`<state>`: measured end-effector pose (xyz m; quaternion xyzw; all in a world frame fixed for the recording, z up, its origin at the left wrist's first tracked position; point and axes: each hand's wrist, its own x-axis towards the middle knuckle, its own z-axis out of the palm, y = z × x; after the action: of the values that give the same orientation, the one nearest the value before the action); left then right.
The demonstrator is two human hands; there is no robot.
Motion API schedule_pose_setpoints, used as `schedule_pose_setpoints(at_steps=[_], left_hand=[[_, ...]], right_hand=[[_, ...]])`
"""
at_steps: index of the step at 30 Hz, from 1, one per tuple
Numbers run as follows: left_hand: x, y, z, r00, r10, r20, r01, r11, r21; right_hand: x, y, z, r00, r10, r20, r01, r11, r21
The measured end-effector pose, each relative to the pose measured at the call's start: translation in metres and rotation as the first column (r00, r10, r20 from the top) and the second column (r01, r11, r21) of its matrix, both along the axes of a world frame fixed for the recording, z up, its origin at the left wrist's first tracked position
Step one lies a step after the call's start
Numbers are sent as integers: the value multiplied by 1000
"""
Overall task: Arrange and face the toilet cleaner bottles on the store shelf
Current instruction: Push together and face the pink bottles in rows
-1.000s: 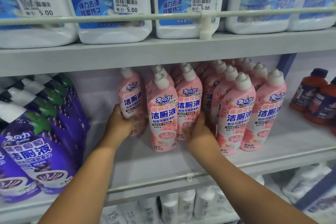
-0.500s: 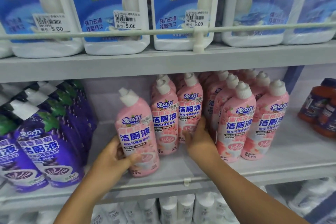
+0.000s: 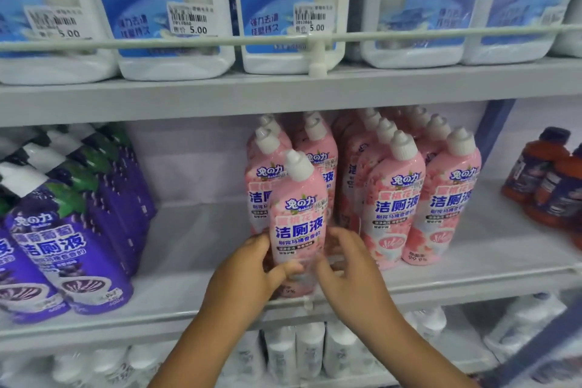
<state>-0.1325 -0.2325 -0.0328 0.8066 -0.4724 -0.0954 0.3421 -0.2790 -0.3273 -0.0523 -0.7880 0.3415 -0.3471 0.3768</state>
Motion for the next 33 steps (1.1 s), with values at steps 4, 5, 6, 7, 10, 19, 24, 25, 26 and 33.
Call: schedule_pose_setpoints(at_steps=[4, 5, 6, 7, 10, 19, 24, 25, 26, 33], left_hand=[[-13, -17, 3, 969, 31, 244, -73, 984, 162], [-14, -21, 5, 968, 9, 250, -53, 984, 168], [-13, -24, 6, 969, -15, 246, -32, 982, 187], [-10, -25, 8, 969, -39, 246, -15, 977, 214], [10, -18, 13, 962, -29, 270, -42, 966, 254], [43, -28, -15, 952, 284, -116, -296, 950, -101], [49, -33, -22, 962, 102, -255, -138, 982, -128], [49, -32, -22, 961, 87, -263, -126, 983, -133], [49, -32, -21, 960, 72, -272, -114, 983, -143], [55, -32, -21, 961, 40, -274, -80, 987, -136]], right_hand=[[-1, 6, -4, 992, -97, -78, 89, 990, -108], [1, 7, -3, 984, -145, -99, 132, 983, -126], [2, 8, -2, 974, -188, -125, 170, 975, -140], [4, 10, 1, 963, -223, -153, 200, 968, -152], [12, 13, 9, 945, -278, -171, 249, 952, -176], [38, 2, 2, 894, -291, -340, 301, 953, -25], [43, -13, -4, 883, -332, -332, 345, 938, -21], [45, -15, -4, 883, -333, -332, 348, 938, -16], [47, -18, -5, 885, -333, -325, 350, 937, -7], [58, -33, -12, 844, -361, -396, 363, 929, -73]])
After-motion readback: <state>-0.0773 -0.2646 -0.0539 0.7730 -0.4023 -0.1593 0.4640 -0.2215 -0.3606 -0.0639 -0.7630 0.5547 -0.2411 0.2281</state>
